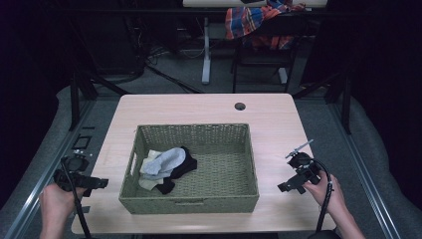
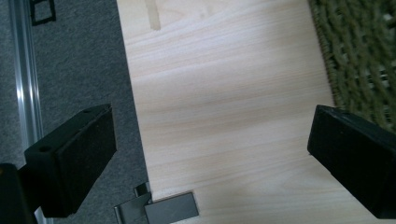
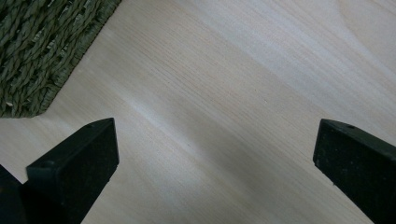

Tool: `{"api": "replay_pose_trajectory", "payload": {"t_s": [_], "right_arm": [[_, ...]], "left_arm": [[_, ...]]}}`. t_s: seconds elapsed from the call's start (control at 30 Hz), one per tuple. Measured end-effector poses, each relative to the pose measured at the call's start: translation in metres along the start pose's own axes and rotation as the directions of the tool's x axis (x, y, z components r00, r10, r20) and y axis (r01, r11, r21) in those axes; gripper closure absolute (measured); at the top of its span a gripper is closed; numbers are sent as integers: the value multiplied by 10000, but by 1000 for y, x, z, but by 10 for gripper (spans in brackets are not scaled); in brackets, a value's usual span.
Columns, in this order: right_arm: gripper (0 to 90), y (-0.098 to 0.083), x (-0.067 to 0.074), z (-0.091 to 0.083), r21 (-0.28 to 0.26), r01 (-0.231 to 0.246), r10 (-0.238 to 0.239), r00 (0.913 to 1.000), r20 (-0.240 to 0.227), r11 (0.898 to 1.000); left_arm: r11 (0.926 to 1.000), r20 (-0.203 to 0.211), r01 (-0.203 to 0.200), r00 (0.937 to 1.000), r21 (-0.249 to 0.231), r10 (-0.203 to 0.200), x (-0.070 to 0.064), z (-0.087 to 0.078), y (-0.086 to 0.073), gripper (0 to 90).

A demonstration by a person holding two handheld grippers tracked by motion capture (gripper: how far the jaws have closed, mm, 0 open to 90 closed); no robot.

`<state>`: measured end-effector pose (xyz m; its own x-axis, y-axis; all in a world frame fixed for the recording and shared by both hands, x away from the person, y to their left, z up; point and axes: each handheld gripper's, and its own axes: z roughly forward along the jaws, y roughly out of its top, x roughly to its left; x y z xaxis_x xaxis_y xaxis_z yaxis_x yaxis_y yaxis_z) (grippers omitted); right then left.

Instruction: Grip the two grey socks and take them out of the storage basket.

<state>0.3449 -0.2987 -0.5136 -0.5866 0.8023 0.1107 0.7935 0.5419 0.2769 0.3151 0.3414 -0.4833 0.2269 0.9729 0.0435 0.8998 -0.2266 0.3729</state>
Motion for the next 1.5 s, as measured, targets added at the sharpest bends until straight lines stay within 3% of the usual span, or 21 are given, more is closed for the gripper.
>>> {"api": "replay_pose_trajectory", "payload": {"t_s": [0.17, 0.33, 0.7, 0.8, 1.2, 1.33, 1.37, 1.5], "right_arm": [[4, -1, -1, 0, -82, -56, 55, 9999, -147, 10000], [4, -1, -1, 0, -95, -105, 104, 9998, -171, 9999], [7, -1, -1, 0, -76, -118, 116, 9998, -188, 9999], [7, -1, -1, 1, -58, -110, 109, 9997, -200, 9999], [7, -1, -2, 1, 10, -135, 135, 9995, -296, 9999], [7, -2, -3, 1, -32, -158, 157, 9995, -272, 9999], [7, -2, -3, 2, -55, -164, 162, 9994, -294, 9999], [7, -2, -3, 2, -14, -148, 148, 9997, -197, 9999]], "left_arm": [[9986, -41, -69, 10000, -522, 67, -6, -14, 9, 1], [9978, -24, -116, 9999, -652, 115, -15, -29, 24, 1], [9918, 297, -659, 9971, -1099, 696, -40, -46, 58, 0], [9879, 400, -1019, 9934, -1168, 1072, -51, -47, 67, 0], [9741, 910, -1987, 9737, -1077, 2087, -89, -37, 98, 0], [9652, 1155, -2425, 9605, -975, 2530, -102, -31, 108, 0], [9594, 1408, -2658, 9505, -942, 2771, -107, -27, 113, 0], [9575, 1667, -2779, 9433, -770, 2871, -114, -17, 117, 0]]}}
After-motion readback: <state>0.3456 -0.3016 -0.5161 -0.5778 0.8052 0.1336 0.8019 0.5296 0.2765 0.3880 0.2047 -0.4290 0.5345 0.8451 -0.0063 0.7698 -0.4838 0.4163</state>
